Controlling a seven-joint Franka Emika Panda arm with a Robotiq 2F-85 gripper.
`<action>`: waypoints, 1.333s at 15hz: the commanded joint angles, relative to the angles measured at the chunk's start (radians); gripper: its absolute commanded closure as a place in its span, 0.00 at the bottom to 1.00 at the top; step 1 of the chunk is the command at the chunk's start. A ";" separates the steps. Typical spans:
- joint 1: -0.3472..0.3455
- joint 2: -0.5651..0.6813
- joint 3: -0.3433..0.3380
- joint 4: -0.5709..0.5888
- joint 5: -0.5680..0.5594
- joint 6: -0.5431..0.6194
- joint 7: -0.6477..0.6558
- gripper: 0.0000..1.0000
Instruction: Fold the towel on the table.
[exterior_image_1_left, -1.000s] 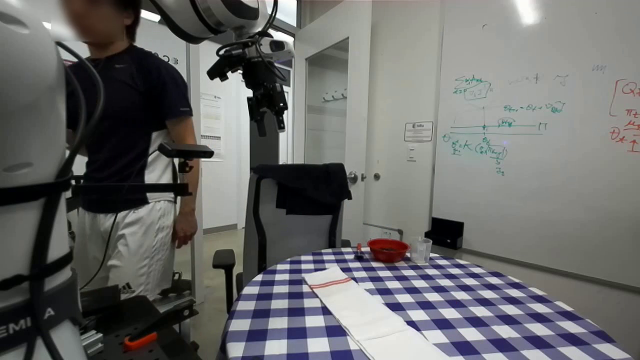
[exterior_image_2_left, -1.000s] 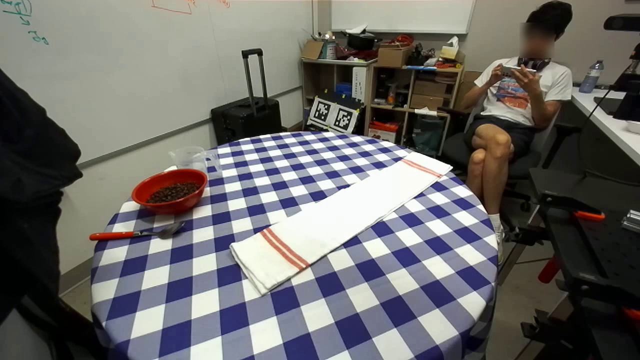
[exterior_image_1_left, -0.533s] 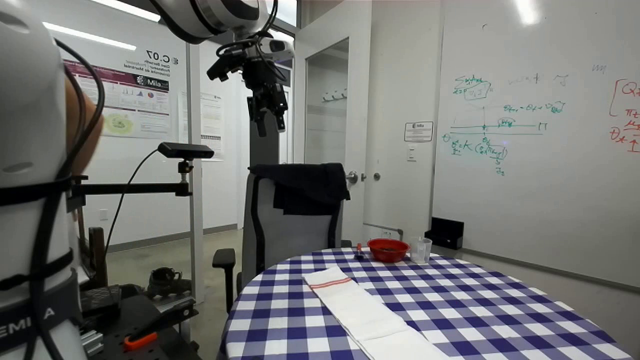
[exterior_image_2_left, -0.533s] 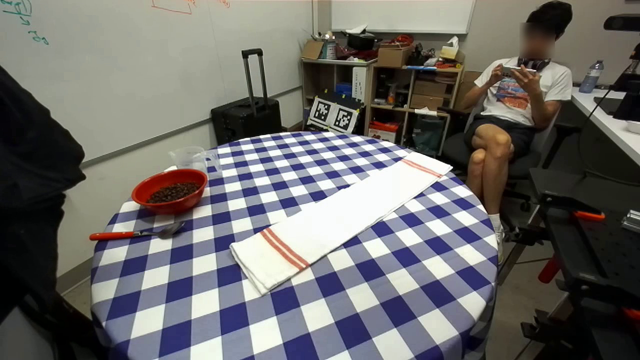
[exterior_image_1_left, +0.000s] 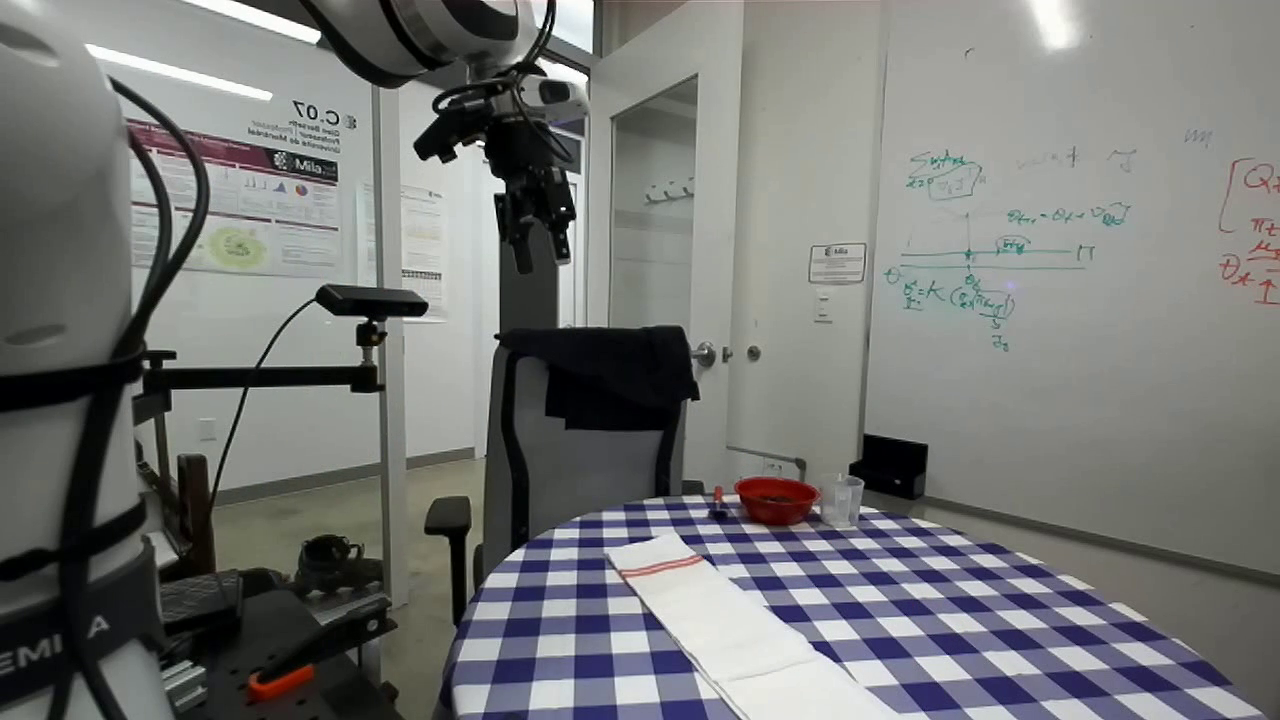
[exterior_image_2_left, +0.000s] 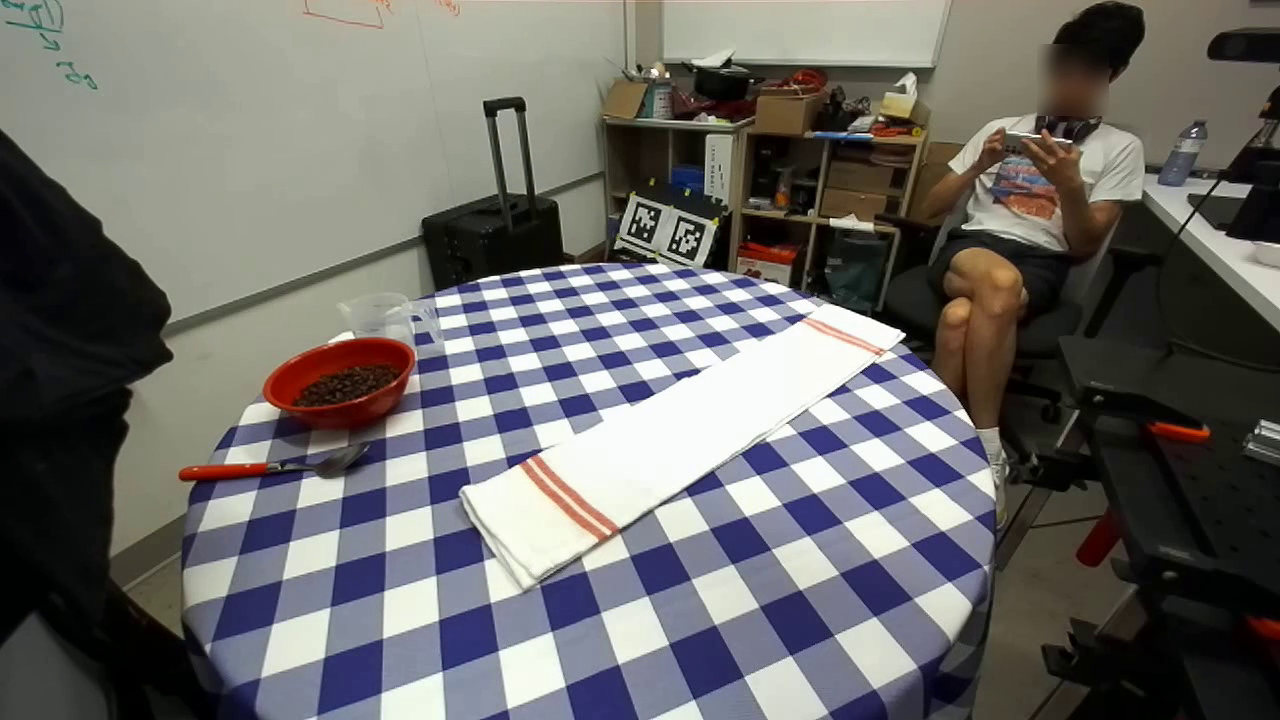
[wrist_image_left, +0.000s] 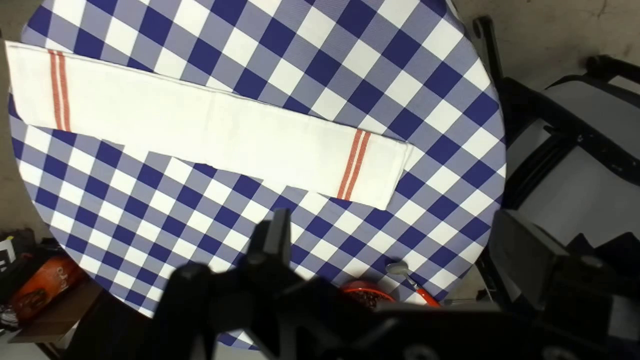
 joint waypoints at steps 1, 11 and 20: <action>0.028 0.004 -0.025 0.002 -0.014 -0.003 0.011 0.00; 0.028 0.004 -0.025 0.002 -0.014 -0.003 0.011 0.00; -0.017 0.172 -0.027 0.144 -0.159 0.048 0.016 0.00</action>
